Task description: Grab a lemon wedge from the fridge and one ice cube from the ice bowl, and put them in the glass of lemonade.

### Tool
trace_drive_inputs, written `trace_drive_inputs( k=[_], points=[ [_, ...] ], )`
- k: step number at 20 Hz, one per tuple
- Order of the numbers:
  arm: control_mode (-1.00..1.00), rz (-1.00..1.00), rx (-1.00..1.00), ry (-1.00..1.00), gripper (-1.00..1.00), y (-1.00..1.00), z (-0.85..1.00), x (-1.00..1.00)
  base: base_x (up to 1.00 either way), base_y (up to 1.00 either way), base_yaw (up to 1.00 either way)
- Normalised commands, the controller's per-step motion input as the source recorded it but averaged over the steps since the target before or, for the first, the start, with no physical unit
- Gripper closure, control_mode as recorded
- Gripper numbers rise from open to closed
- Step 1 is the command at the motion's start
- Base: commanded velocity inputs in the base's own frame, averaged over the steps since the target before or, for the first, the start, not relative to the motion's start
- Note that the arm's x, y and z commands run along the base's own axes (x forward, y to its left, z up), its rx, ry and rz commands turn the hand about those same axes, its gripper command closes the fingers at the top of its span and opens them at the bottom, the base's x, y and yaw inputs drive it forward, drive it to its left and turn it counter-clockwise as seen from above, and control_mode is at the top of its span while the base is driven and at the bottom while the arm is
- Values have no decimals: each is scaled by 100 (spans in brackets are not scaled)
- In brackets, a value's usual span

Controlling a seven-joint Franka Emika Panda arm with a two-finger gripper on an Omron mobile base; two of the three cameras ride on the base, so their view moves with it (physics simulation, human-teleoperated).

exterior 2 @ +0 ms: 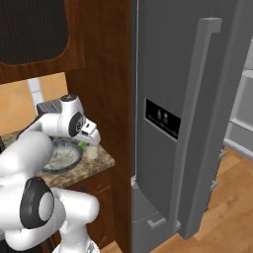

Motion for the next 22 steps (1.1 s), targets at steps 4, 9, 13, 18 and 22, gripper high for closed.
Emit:
trace_drive_inputs(
  k=[4,9,13,18,22],
  points=[
    [-100,-1,0,0,100,6,0,44,0,0,0],
    [-100,-14,0,0,100,26,-19,28,0,0,0],
    [-100,-28,0,-2,100,17,-2,0,0,0,0],
    [-100,-5,0,1,100,0,0,30,0,0,0],
    [-100,0,-3,6,100,3,0,47,0,0,0]
  ],
)
